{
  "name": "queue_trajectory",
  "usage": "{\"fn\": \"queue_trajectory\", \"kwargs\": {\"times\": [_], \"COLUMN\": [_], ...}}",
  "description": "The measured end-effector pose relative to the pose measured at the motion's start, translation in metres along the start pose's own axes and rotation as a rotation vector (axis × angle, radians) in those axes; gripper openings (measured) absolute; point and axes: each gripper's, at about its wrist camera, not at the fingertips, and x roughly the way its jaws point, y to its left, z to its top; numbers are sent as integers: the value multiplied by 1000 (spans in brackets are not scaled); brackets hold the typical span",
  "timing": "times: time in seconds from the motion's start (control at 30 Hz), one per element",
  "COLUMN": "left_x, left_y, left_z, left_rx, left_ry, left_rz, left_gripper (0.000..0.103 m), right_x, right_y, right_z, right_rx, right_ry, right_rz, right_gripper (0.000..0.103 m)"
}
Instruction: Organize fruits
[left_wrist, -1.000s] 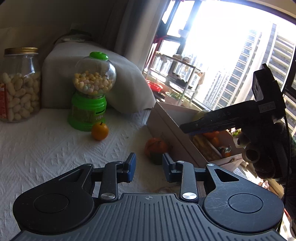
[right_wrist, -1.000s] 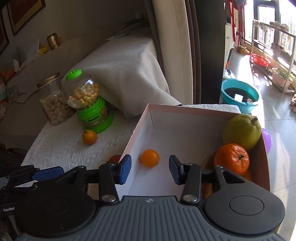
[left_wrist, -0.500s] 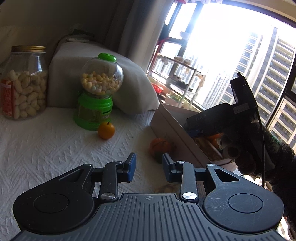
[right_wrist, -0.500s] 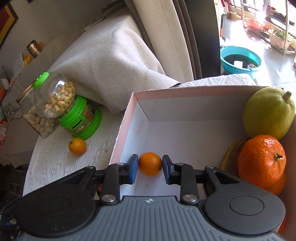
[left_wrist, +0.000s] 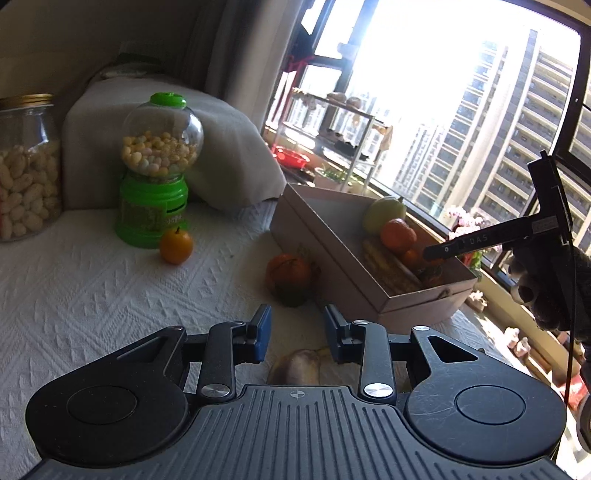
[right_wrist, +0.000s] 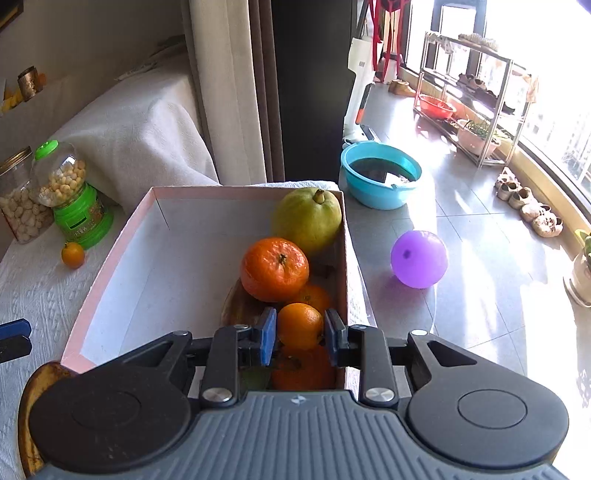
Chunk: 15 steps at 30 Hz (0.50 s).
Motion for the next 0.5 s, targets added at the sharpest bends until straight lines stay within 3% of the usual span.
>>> {"fn": "queue_trajectory", "kwargs": {"times": [0.2,0.33,0.43,0.5], "left_x": [1,11,20,25], "left_y": [-15,-23,-15,-1], "left_z": [0,2,14,25], "left_rx": [103,179,172,135], "left_ry": [43,79,76,53], "left_rz": [27,43,67,129], "left_gripper": [35,35,38,39], "right_x": [-1,-32,-54,-69], "right_y": [11,24,32,39], "right_z": [-9,-30,-52,-72], "right_rx": [-42,-71,-81,-90], "right_ry": [-56,-131,-169,-197], "right_rz": [-34,-21,-9,1], "right_gripper": [31,50,54,59]}}
